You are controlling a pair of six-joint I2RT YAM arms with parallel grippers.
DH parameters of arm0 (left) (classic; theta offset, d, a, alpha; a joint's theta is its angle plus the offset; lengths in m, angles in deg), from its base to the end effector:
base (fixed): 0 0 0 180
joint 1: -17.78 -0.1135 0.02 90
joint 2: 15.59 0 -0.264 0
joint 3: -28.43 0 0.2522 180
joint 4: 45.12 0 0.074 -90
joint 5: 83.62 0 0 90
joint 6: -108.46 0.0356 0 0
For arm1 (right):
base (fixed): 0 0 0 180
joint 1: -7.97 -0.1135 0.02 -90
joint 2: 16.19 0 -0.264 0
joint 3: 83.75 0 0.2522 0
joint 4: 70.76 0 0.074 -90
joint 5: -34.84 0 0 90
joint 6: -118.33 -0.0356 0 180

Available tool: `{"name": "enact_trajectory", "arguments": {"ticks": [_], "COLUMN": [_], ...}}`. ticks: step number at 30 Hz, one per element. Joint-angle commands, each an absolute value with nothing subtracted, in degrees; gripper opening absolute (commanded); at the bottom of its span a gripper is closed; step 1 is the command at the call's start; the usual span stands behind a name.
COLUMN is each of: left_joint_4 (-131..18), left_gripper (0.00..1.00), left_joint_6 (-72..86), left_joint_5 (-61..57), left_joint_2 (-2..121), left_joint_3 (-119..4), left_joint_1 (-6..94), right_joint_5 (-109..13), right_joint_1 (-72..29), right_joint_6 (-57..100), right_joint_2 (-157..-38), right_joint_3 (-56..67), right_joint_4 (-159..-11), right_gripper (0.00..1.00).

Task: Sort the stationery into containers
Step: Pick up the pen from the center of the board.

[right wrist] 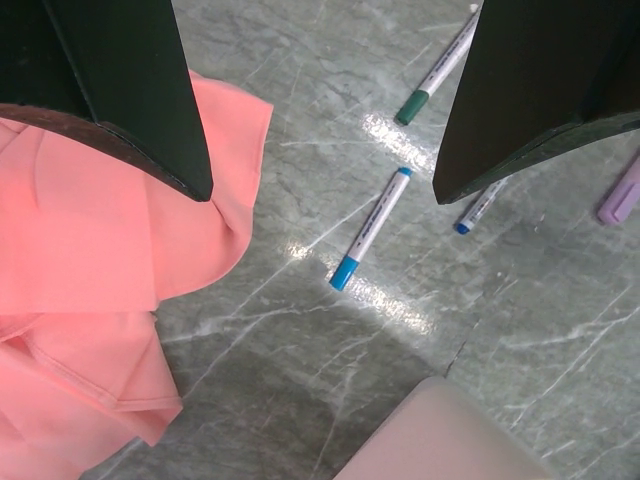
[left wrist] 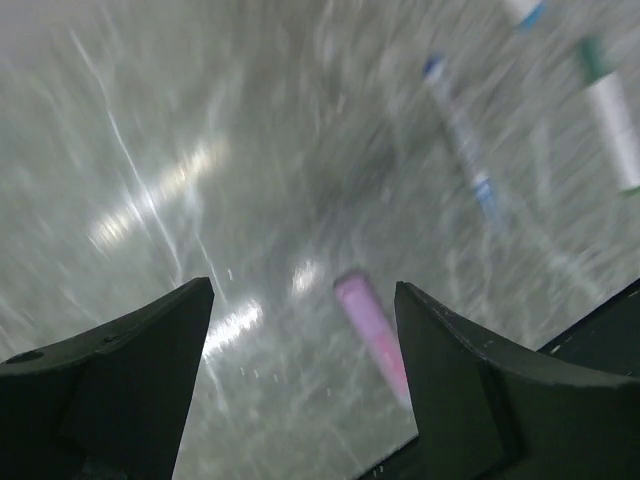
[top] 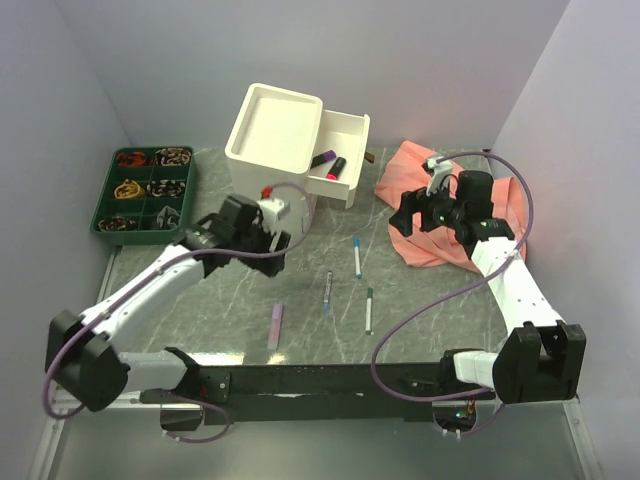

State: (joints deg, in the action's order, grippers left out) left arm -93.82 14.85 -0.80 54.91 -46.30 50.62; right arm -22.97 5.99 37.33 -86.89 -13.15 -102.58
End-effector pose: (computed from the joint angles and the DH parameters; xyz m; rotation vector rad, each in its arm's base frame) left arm 0.2172 -0.1455 0.3044 0.6626 2.2922 -0.4552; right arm 0.2725 0.0284 0.3072 -0.5228 2.0083 0.5205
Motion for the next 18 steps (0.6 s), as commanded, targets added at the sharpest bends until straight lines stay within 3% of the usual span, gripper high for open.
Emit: {"name": "enact_trajectory", "arguments": {"ticks": [1, 18], "left_joint_4": [-96.85, -94.3], "left_gripper": [0.77, 0.68], "left_joint_6": [7.75, 3.88], "left_joint_5": [-0.71, -6.53], "left_joint_2": [55.6, 69.57], "left_joint_3": [-40.53, -39.47], "left_joint_1": [50.48, 56.63], "right_joint_5": [-21.76, -20.88], "right_joint_1": [6.3, 6.3], "right_joint_6": [35.45, 34.93], "right_joint_2": [-87.21, -84.66], "right_joint_3": [-12.42, -16.37], "right_joint_4": [-100.51, -100.25], "right_gripper": [1.0, 1.0]}}
